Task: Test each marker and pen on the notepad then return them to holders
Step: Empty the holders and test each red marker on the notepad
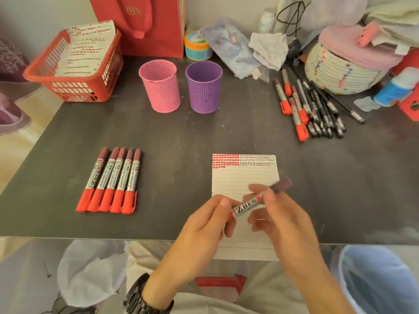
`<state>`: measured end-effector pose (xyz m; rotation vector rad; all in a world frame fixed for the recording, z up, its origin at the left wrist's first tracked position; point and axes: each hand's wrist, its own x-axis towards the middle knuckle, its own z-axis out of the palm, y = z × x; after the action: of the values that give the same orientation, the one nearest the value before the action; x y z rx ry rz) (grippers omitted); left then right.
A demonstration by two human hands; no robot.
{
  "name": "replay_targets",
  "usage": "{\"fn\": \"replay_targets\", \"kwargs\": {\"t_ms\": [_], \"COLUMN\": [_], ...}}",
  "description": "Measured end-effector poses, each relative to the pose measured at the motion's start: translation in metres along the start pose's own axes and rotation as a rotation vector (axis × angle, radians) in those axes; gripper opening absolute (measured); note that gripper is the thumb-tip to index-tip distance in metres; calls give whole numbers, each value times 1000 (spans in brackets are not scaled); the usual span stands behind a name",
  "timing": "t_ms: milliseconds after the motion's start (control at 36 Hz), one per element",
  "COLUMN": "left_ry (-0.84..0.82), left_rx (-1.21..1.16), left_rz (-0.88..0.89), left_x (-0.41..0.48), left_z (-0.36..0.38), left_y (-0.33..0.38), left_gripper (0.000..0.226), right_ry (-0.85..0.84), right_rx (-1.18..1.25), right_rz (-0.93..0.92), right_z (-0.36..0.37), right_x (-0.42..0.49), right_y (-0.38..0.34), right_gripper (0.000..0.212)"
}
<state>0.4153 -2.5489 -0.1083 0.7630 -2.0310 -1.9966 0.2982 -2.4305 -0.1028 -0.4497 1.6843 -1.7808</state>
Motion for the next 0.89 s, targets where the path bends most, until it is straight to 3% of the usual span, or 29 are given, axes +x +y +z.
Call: {"fn": "replay_targets", "kwargs": {"t_ms": [56,194,389,528,611,722,889], "left_ry": [29,245,315,415,485,522,581], "left_rx": [65,310,453,622,760,885,929], "left_rz": [2,-28,-9,105,149,129,211], "left_x": [-1,1,1,8,10,14,15], "left_z": [2,0,14,21,25,32,31], "left_y": [2,5,8,7,4,7,17], "left_gripper": [47,45,47,53,44,47,44], "right_ry": [25,21,38,17,28,195,281], "right_rx": [40,167,189,335,603,914,910], "right_rz": [6,-31,-56,-67,39,210,298], "right_z": [7,13,13,14,21,32,34], "right_x": [0,-1,-1,0,1,8,22], "right_y": [2,2,-1,-4,-11,-19,-28], "right_gripper": [42,55,52,24,16,33,56]}}
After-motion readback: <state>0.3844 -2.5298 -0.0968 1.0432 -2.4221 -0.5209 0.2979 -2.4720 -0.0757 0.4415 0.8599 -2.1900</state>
